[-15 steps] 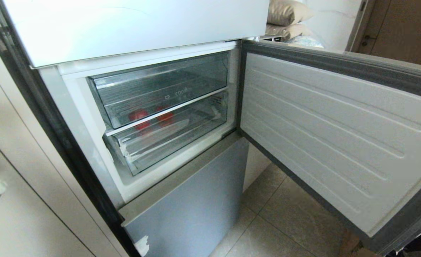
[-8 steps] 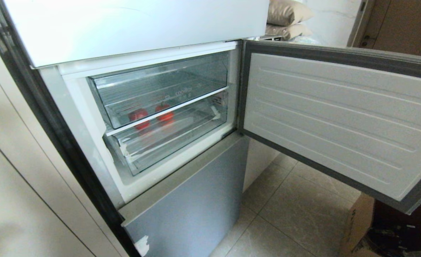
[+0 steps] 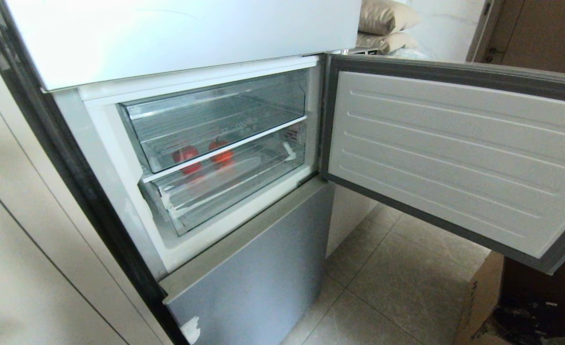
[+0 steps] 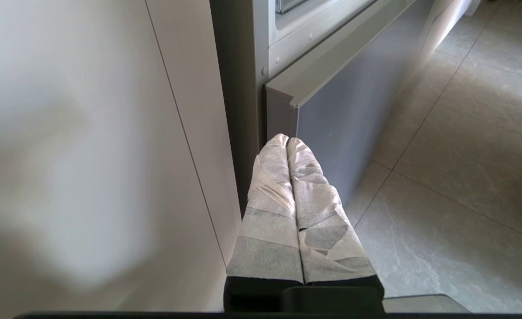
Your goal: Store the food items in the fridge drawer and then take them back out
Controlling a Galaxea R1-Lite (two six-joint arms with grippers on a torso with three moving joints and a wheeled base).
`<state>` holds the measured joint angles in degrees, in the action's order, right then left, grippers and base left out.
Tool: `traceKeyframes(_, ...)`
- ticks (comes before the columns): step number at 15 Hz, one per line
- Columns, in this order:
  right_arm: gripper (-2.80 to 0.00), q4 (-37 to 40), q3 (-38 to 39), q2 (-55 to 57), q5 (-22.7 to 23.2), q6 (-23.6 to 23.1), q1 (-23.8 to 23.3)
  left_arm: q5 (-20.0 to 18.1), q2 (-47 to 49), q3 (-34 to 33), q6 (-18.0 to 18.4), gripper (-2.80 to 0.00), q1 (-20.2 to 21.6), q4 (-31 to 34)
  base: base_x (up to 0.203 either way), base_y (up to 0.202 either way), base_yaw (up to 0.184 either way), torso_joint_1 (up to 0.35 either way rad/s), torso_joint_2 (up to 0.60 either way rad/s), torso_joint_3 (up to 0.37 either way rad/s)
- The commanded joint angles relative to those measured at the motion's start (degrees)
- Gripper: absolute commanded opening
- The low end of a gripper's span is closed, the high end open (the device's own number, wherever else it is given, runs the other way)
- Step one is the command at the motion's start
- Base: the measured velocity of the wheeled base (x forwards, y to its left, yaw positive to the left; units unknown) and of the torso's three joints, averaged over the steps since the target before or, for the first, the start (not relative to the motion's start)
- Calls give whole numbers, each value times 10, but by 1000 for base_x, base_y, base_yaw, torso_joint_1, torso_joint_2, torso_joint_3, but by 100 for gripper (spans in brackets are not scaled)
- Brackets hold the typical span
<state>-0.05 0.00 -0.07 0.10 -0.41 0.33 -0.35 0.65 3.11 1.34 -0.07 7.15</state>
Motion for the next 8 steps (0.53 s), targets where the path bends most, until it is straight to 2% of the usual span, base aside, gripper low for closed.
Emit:
traceKeyframes(1, -280, 0, 0, 1, 0, 1, 0, 0, -6, 0, 0, -280, 0, 3, 0, 0, 0, 0, 0, 0)
traceKeyframes(8, -280, 0, 0, 1, 0, -5, 0, 0, -6, 0, 0, -280, 0, 3, 0, 0, 0, 0, 0, 0)
